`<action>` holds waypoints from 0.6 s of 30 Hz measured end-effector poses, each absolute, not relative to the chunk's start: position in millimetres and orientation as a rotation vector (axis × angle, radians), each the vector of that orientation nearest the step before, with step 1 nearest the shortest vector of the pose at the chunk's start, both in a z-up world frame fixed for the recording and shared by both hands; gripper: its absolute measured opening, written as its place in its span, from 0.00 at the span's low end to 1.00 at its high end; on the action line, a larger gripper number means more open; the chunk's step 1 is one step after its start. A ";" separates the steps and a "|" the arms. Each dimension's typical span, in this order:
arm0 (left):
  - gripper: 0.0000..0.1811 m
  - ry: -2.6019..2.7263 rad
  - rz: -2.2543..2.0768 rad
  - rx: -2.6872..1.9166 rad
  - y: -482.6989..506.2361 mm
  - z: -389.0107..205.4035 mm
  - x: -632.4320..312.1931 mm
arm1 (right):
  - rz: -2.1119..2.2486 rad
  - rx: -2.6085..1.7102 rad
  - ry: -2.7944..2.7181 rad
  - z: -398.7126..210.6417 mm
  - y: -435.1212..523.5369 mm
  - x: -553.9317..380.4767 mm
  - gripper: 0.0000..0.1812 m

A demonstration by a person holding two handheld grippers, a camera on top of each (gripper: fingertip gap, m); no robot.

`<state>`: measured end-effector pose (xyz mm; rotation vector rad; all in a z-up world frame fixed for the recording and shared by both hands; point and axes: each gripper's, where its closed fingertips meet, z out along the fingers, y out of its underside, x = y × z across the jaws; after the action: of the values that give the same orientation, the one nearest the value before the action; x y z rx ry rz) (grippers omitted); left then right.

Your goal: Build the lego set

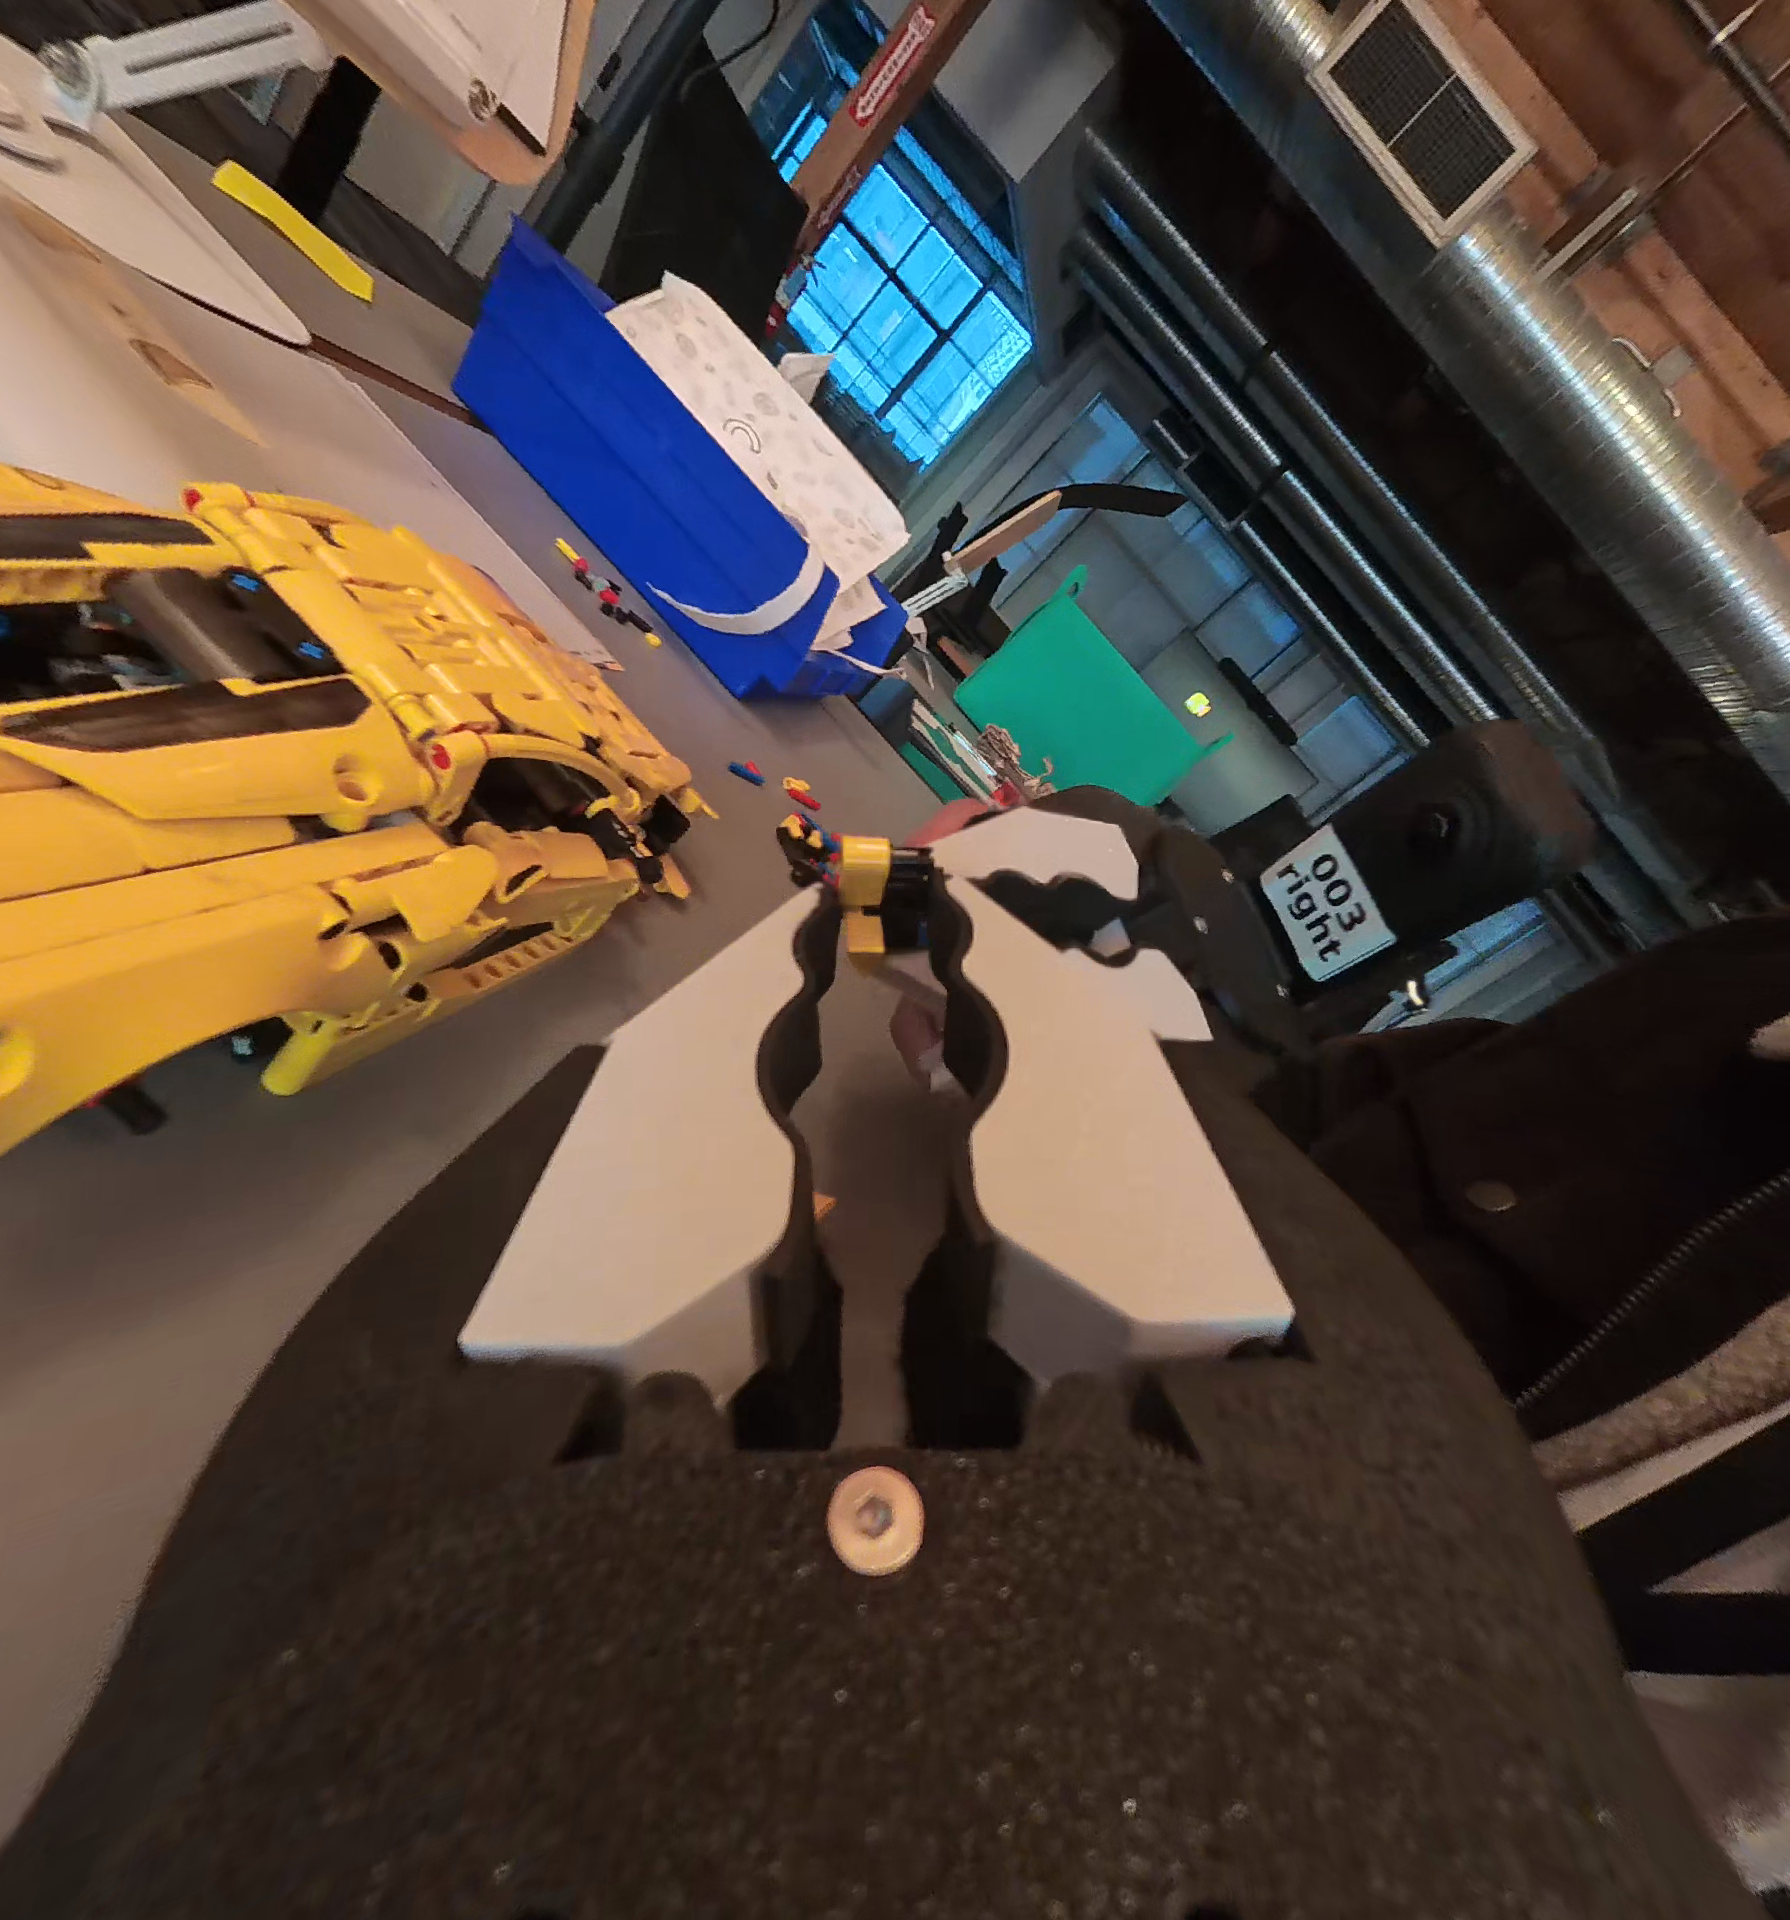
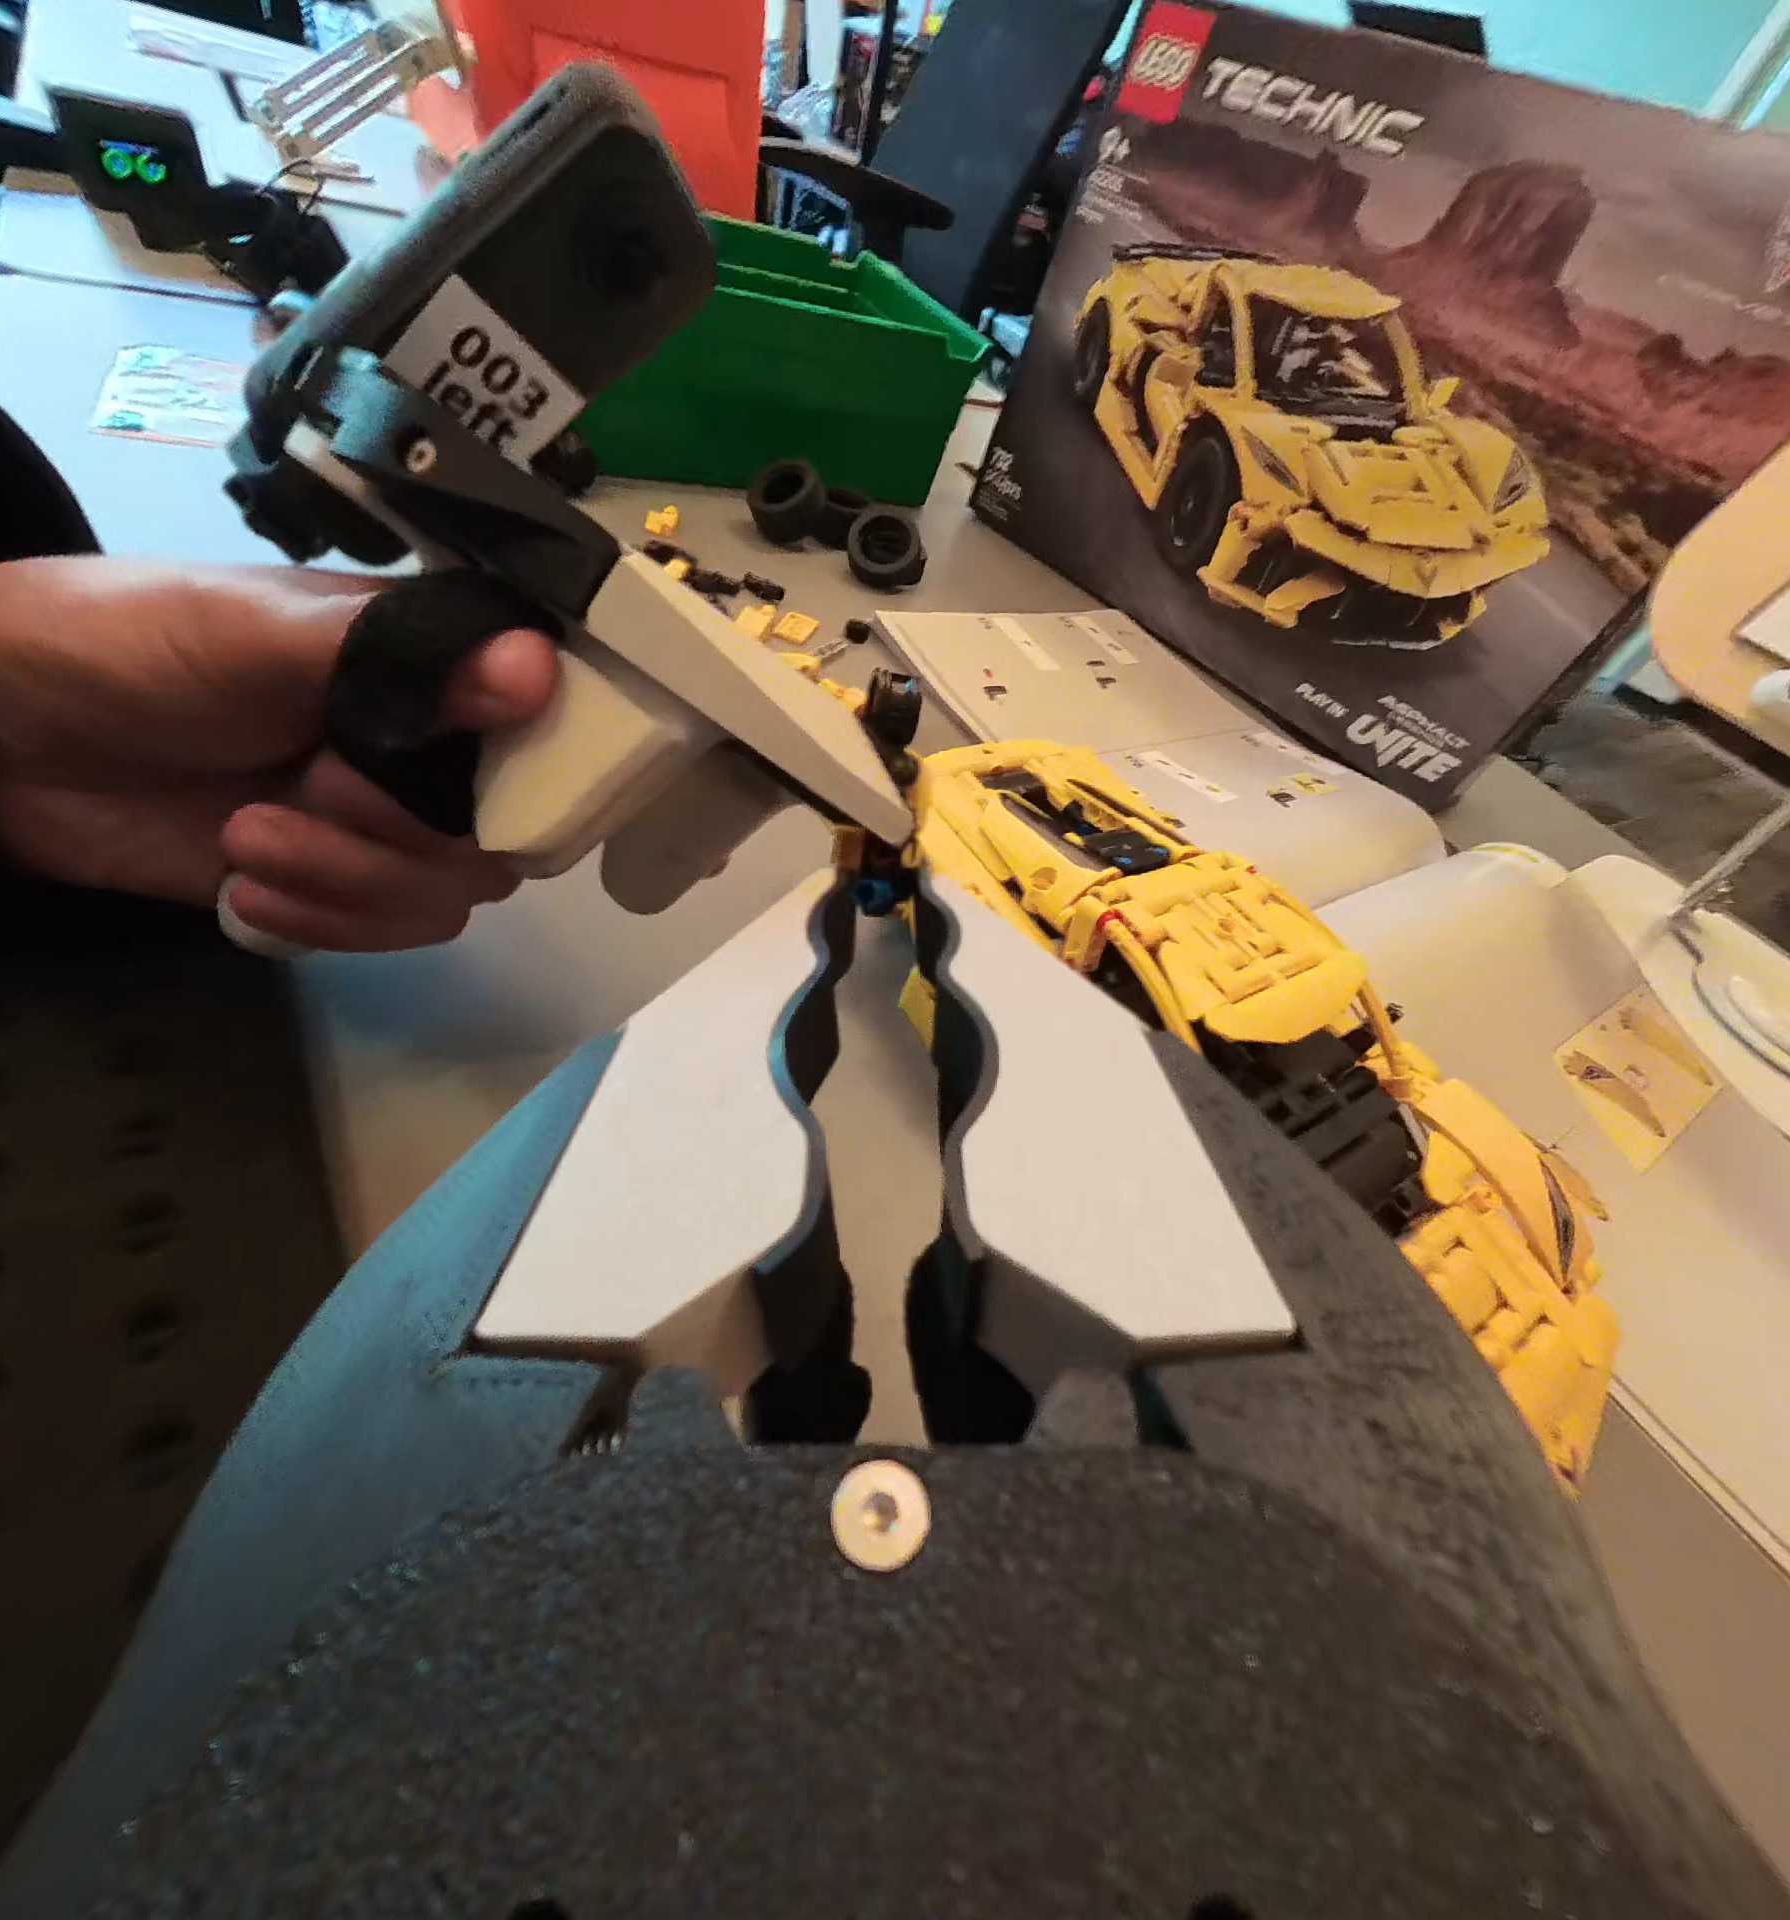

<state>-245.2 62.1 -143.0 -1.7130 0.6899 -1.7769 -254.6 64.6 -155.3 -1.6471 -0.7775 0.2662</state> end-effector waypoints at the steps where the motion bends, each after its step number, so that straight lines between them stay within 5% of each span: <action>1: 0.09 0.687 -1.806 -1.692 60.8 -140.0 -245.1 | 0.270 -1.632 -0.774 -151.8 64.0 -253.2 0.05; 7: 0.16 0.645 -1.852 -1.595 68.9 -127.8 -255.1 | 0.471 -1.716 -0.610 -149.7 70.3 -237.5 0.04; 18: 0.04 0.768 -1.742 -1.605 58.4 -134.3 -247.5 | 0.476 -1.655 -0.665 -142.4 62.4 -249.1 0.04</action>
<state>-247.5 58.4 -134.3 -1.6045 0.7683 -1.7424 -249.1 62.4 -142.4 -1.6549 -0.6649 0.4761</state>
